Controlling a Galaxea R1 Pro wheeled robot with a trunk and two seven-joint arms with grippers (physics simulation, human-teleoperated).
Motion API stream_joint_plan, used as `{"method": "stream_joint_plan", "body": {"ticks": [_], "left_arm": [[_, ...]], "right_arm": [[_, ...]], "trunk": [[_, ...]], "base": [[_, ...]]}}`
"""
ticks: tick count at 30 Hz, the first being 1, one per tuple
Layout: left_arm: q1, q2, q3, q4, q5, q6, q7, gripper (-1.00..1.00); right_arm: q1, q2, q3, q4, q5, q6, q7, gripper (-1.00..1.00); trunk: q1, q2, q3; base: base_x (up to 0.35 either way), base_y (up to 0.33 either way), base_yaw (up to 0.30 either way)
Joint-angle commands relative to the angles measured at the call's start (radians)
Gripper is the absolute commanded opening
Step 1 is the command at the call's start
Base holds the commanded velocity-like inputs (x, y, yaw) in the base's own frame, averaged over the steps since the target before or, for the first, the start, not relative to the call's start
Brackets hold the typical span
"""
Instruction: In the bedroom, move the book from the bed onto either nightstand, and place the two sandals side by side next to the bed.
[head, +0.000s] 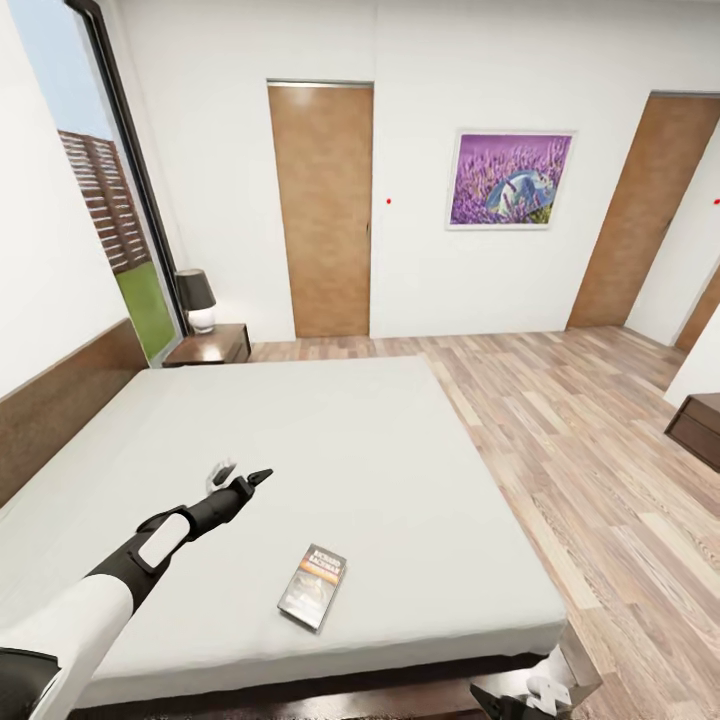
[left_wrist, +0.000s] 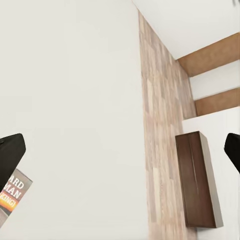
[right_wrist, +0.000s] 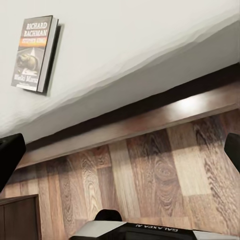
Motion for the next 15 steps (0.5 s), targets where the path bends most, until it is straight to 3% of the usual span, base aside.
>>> {"method": "stream_joint_plan", "body": {"ticks": [1, 15], "left_arm": [[-0.001, -0.001, -0.004, 0.0, 0.009, 0.004, -0.001, 1.0], [0.001, -0.003, -0.004, -0.001, 0.009, 0.004, -0.001, 1.0]], "right_arm": [[-0.001, -0.001, 0.005, 0.002, -0.01, -0.002, 0.003, 1.0], [0.0, -0.001, 0.005, 0.002, -0.009, -0.002, 0.002, 1.0]], "trunk": [[0.001, -0.002, -0.004], [0.001, -0.002, -0.026]], "base": [[0.0, 0.0, 0.0], [0.0, 0.0, 0.0]]}}
